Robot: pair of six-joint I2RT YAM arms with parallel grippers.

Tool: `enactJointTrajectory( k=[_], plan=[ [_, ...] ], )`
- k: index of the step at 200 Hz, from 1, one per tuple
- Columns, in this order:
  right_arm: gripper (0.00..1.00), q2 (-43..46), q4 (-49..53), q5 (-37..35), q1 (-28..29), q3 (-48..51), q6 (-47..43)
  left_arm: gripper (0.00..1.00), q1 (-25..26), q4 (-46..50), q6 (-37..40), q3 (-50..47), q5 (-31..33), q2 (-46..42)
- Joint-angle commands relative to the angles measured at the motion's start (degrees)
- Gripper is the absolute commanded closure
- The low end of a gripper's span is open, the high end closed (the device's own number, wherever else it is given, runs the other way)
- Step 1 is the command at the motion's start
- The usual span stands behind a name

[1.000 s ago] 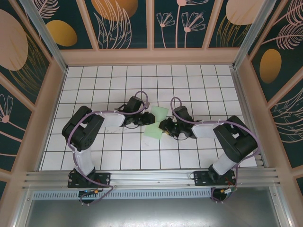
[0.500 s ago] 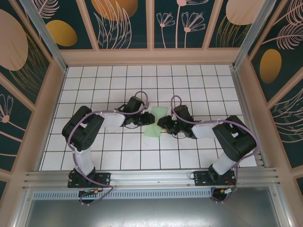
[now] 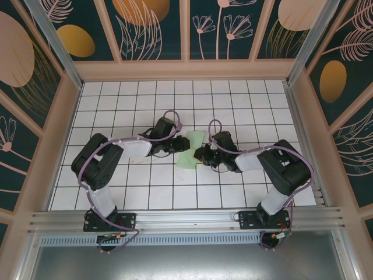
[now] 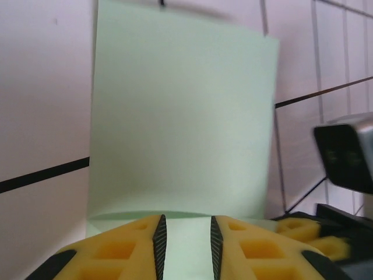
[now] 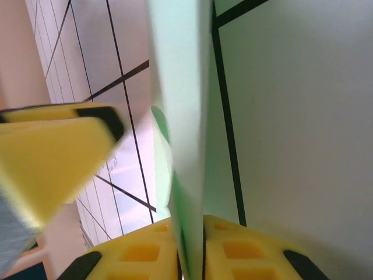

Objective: Fold a paper plane with a square sheet of paper (pick it up from the middle)
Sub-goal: Turn over the paper at the center of the table.

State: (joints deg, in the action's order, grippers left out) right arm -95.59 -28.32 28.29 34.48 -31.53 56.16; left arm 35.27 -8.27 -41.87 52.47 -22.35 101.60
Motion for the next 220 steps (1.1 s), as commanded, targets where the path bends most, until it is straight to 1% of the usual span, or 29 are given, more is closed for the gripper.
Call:
enactJointTrajectory(
  k=[1,18,32,52,65,81,95,105,115,124,132,141,166,186,194,210,220],
  plan=[
    [0.89,2.57,4.02,-0.04,-0.44,-2.66,-4.46,0.69,0.15,-0.65,-1.62,-2.25,5.86,-8.68],
    [0.93,5.51,12.43,-2.15,-0.39,-5.92,-8.47,0.69,0.15,-0.38,-2.49,-5.03,11.59,-15.34],
    [0.99,8.52,21.36,-5.08,-0.38,-9.42,-12.87,0.69,0.01,-0.03,-2.96,-7.34,16.35,-21.10],
    [0.99,12.11,39.80,-14.34,-0.42,-17.16,-19.17,0.68,-0.06,0.60,-3.35,-10.92,22.61,-28.94],
    [0.98,13.16,51.98,-22.42,-0.17,-23.27,-21.96,0.65,-0.21,0.63,-3.70,-13.43,26.51,-33.77],
    [0.98,11.56,68.09,-35.59,1.45,-32.09,-23.89,0.63,-0.46,0.34,-4.66,-16.87,31.23,-39.44],
    [0.98,6.98,84.06,-49.87,3.91,-40.30,-21.25,0.59,-0.74,-0.10,-5.46,-19.92,35.11,-43.93],
    [0.99,3.10,93.82,-57.92,5.82,-45.04,-17.98,0.57,-0.88,-0.25,-6.08,-22.01,37.66,-46.56],
    [0.99,-0.64,100.87,-62.77,7.96,-48.60,-15.76,0.57,-1.09,-0.01,-6.55,-23.60,39.96,-48.85],
    [0.99,-3.80,104.80,-65.09,9.74,-51.21,-13.94,0.56,-1.28,0.84,-7.11,-24.44,41.73,-50.70],
    [0.97,-6.36,106.24,-65.50,11.10,-53.08,-12.94,0.56,-1.35,1.38,-7.43,-25.09,43.02,-52.29],
    [0.95,-8.89,105.50,-64.18,12.51,-54.60,-13.27,0.55,-1.43,2.48,-7.97,-25.62,44.82,-54.06],
    [0.93,-16.45,99.51,-57.02,15.61,-58.54,-15.77,0.54,-1.65,5.45,-8.63,-26.70,48.60,-58.63],
    [0.91,-22.03,94.92,-51.87,17.59,-62.93,-17.18,0.54,-1.72,6.82,-8.71,-27.40,49.02,-61.16],
    [0.89,-23.76,92.56,-48.93,18.05,-64.25,-18.27,0.54,-1.78,7.12,-8.81,-27.65,48.77,-61.74],
    [0.85,-25.98,85.89,-40.20,18.25,-65.14,-20.27,0.54,-1.79,7.68,-9.06,-27.84,48.03,-62.21],
    [0.78,-25.65,80.77,-34.94,18.21,-64.48,-20.75,0.54,-1.87,8.04,-9.09,-27.77,47.37,-62.10]
  ],
)
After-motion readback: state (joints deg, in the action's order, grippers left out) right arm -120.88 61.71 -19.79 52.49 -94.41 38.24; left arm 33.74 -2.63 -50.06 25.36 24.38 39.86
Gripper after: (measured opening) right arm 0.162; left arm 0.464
